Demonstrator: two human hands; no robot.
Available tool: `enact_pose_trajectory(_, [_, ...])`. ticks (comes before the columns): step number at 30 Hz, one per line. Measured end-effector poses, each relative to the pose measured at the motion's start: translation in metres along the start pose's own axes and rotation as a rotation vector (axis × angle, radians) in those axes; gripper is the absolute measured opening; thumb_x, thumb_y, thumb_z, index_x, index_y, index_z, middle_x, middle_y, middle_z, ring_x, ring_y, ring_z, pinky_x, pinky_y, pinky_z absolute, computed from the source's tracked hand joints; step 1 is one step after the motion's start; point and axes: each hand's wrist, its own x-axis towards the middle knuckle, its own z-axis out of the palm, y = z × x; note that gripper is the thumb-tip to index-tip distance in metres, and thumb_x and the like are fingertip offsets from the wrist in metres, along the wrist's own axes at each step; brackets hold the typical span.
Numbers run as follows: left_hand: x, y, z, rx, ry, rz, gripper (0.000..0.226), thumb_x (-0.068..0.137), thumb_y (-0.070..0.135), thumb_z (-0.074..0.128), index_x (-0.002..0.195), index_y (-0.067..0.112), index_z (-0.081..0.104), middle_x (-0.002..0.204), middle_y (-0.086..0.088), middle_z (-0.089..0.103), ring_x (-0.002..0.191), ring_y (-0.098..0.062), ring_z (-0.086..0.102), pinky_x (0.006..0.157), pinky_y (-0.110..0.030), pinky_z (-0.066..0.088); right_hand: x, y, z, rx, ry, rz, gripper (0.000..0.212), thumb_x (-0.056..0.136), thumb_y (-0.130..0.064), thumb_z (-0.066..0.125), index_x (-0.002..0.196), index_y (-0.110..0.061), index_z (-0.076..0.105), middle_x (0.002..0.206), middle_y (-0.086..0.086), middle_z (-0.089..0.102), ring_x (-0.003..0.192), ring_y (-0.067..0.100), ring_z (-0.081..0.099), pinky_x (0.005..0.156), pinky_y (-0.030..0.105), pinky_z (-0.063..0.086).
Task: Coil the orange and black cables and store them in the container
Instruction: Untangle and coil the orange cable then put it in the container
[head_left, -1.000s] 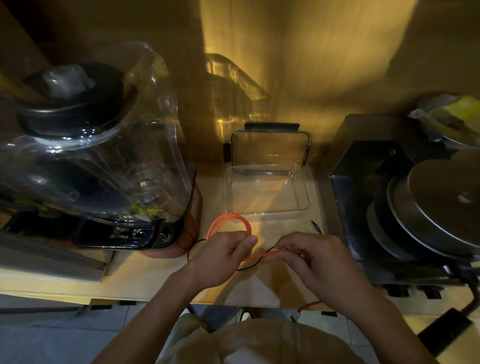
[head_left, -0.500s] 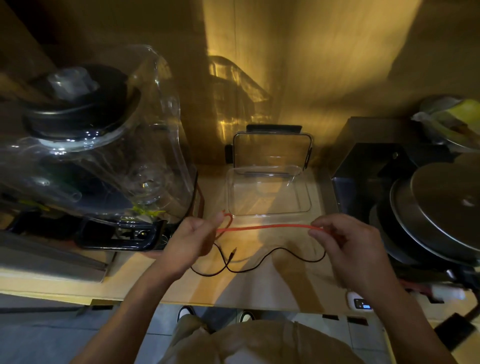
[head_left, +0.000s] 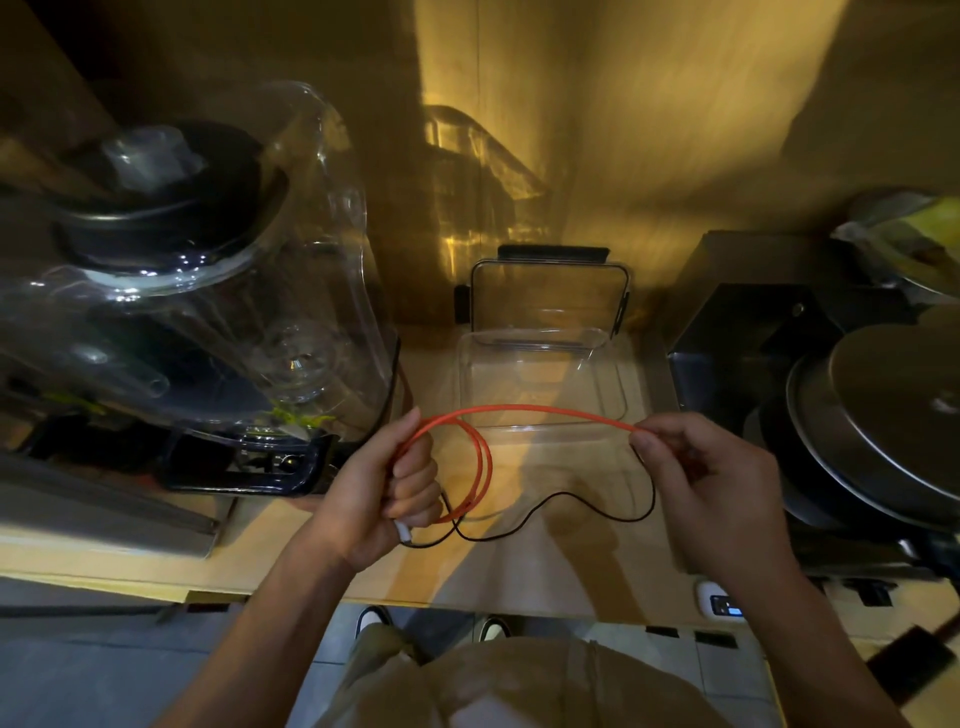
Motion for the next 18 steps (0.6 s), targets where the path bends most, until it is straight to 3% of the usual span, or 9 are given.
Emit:
enact_pose_trajectory(5, [-0.0021, -0.0039, 0.0043, -0.032, -0.012, 0.029, 0.045, 0.080, 0.036, 0.078, 0.059, 0.016, 0.044, 0.045, 0.003, 0.020, 0.034, -0.009, 0.017, 0.038, -0.018, 0.017, -0.0023, -0.0011, 0.0044, 0.031, 0.012, 0.007, 0.006, 0.088, -0.021, 0.065, 0.092, -0.025, 0.068, 0.065, 0.001, 0.066, 0.067, 0.017, 0.062, 0.054, 0.020, 0.048])
enact_pose_trajectory(11, [0.0005, -0.0056, 0.0081, -0.044, -0.011, 0.062, 0.044, 0.084, 0.040, 0.073, 0.062, 0.015, 0.045, 0.047, 0.003, 0.020, 0.033, -0.006, 0.023, 0.035, -0.016, 0.024, -0.0047, -0.0028, 0.0054, 0.041, -0.016, 0.007, 0.006, 0.088, -0.028, 0.063, 0.090, -0.028, 0.069, 0.061, 0.000, 0.062, 0.059, 0.019, 0.060, 0.052, 0.030, 0.048])
enact_pose_trajectory(15, [0.0016, -0.0041, 0.0073, -0.205, -0.154, 0.039, 0.041, 0.096, 0.039, 0.057, 0.065, 0.014, 0.048, 0.048, 0.004, 0.024, 0.036, -0.008, 0.022, 0.037, -0.019, 0.027, -0.0061, -0.0035, 0.0034, 0.040, -0.034, -0.007, 0.008, 0.087, -0.031, 0.062, 0.093, -0.031, 0.068, 0.066, -0.003, 0.061, 0.060, 0.015, 0.059, 0.051, 0.022, 0.046])
enact_pose_trajectory(18, [0.0036, -0.0018, 0.0043, -0.388, -0.280, 0.049, 0.048, 0.104, 0.043, 0.036, 0.069, 0.013, 0.049, 0.050, 0.003, 0.028, 0.040, -0.010, 0.027, 0.043, -0.023, 0.024, -0.0068, 0.0013, 0.0014, 0.022, -0.049, 0.003, 0.012, 0.086, -0.028, 0.066, 0.097, -0.030, 0.068, 0.067, -0.006, 0.063, 0.061, 0.014, 0.062, 0.056, 0.027, 0.051])
